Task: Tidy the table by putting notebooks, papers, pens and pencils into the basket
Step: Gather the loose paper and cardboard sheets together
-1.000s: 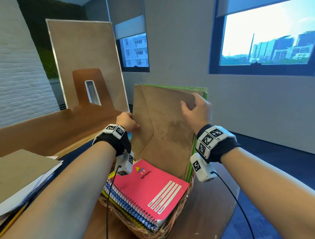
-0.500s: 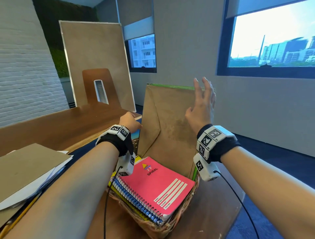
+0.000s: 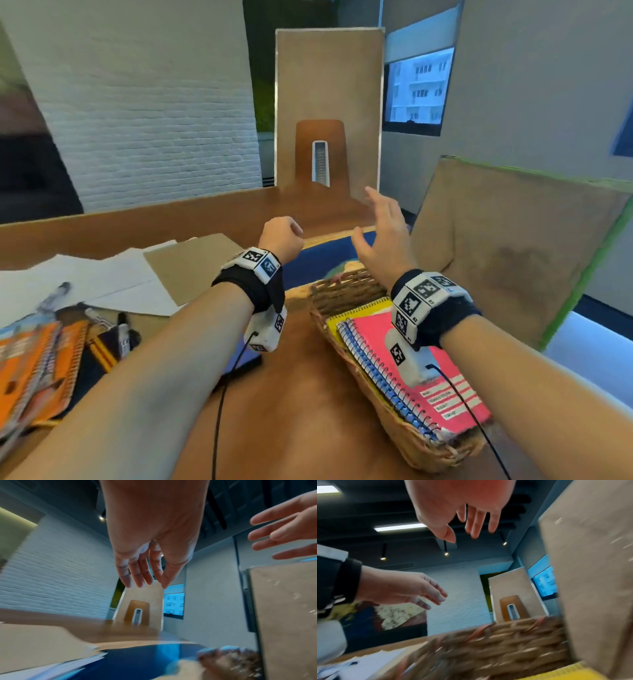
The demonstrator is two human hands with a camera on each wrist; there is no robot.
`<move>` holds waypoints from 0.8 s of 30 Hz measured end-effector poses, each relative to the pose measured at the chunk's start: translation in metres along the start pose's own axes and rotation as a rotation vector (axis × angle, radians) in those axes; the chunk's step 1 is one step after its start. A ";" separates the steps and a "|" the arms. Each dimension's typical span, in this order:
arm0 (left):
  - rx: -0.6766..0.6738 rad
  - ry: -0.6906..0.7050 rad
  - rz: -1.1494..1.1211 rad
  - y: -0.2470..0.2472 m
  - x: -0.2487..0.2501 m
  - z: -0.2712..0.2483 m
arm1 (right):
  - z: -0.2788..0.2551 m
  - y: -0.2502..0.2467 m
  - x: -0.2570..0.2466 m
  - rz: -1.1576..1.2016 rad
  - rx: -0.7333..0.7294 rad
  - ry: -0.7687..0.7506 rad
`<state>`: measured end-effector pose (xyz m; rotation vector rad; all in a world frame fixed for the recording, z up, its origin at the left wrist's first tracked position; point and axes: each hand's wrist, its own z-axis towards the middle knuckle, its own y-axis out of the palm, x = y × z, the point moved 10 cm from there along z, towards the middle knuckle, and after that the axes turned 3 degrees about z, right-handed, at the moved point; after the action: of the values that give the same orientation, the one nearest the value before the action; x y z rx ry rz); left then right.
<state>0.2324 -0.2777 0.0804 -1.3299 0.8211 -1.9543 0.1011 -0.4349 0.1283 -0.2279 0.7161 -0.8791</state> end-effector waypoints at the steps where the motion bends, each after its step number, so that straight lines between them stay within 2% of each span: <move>1: 0.001 -0.025 0.021 -0.005 -0.018 -0.004 | -0.003 0.020 -0.008 0.030 -0.063 -0.006; 4: 0.006 -0.112 0.077 -0.020 -0.078 -0.018 | -0.011 0.078 -0.035 0.070 -0.250 -0.055; 8: 0.020 -0.240 0.132 -0.042 -0.150 -0.039 | -0.015 0.145 -0.073 -0.069 -0.541 -0.213; 13: -0.017 -0.322 0.195 -0.056 -0.216 -0.055 | -0.007 0.193 -0.087 -0.246 -0.835 -0.197; 17: -0.063 -0.313 0.262 -0.053 -0.242 -0.051 | 0.001 0.221 -0.100 -0.222 -0.881 -0.132; 24: -0.190 -0.226 0.416 -0.030 -0.256 -0.036 | -0.029 0.292 -0.090 -0.067 -0.928 0.066</move>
<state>0.2694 -0.0544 -0.0481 -1.3299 1.0907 -1.4063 0.2255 -0.1781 0.0152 -1.0542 1.1497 -0.5622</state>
